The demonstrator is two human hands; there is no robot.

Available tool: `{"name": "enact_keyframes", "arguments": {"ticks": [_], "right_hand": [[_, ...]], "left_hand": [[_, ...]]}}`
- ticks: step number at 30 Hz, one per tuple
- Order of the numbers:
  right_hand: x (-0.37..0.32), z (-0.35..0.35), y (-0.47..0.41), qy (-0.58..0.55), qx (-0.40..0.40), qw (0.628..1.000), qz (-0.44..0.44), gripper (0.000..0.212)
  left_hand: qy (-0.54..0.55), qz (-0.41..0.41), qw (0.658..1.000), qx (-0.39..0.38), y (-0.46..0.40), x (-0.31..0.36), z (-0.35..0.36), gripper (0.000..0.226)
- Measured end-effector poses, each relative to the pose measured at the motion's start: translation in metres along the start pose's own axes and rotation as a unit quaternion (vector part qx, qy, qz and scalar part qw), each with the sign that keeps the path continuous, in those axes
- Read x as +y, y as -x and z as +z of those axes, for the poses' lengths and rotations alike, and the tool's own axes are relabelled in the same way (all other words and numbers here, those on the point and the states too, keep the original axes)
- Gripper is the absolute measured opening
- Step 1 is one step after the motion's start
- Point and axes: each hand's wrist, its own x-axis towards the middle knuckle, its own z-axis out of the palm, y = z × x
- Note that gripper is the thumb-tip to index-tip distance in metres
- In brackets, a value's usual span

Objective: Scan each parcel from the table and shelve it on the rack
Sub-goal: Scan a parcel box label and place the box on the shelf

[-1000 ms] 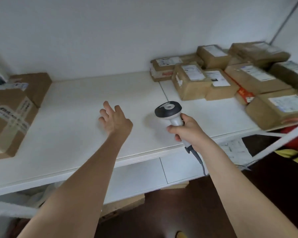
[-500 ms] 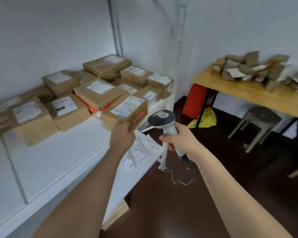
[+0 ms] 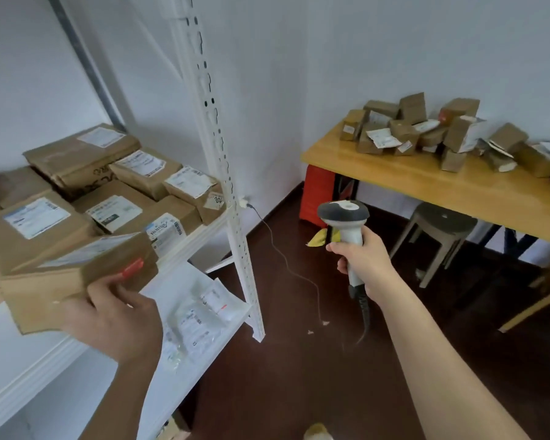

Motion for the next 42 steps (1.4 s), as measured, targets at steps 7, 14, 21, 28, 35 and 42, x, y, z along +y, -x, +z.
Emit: {"name": "enact_keyframes", "arguments": {"ticks": [7,14,21,28,35,42], "right_hand": [[-0.026,0.054,-0.041,0.027,-0.140,0.989,-0.026,0.024],[-0.018,0.095,-0.010,0.055,-0.301,0.952,-0.035,0.024],[-0.010,0.121,0.007,0.097,-0.344,0.934,-0.023,0.023],[-0.027,0.129,-0.024,0.101,-0.324,0.940,-0.033,0.018],[-0.034,0.064,-0.085,0.097,-0.222,0.970,-0.031,0.020],[-0.036,-0.056,-0.167,0.056,-0.105,0.993,-0.007,0.018]], "left_hand": [[-0.054,0.001,0.996,0.071,0.000,-0.012,0.003,0.009],[-0.143,-0.203,0.919,-0.305,-0.016,-0.008,-0.012,0.044],[-0.139,-0.169,0.885,-0.411,-0.020,-0.004,-0.015,0.071],[-0.081,-0.104,0.941,-0.312,-0.012,0.024,0.019,0.032],[0.082,0.103,0.896,-0.425,-0.006,0.126,0.108,0.019],[0.203,0.187,0.826,-0.492,0.042,0.261,0.205,0.027]]}}
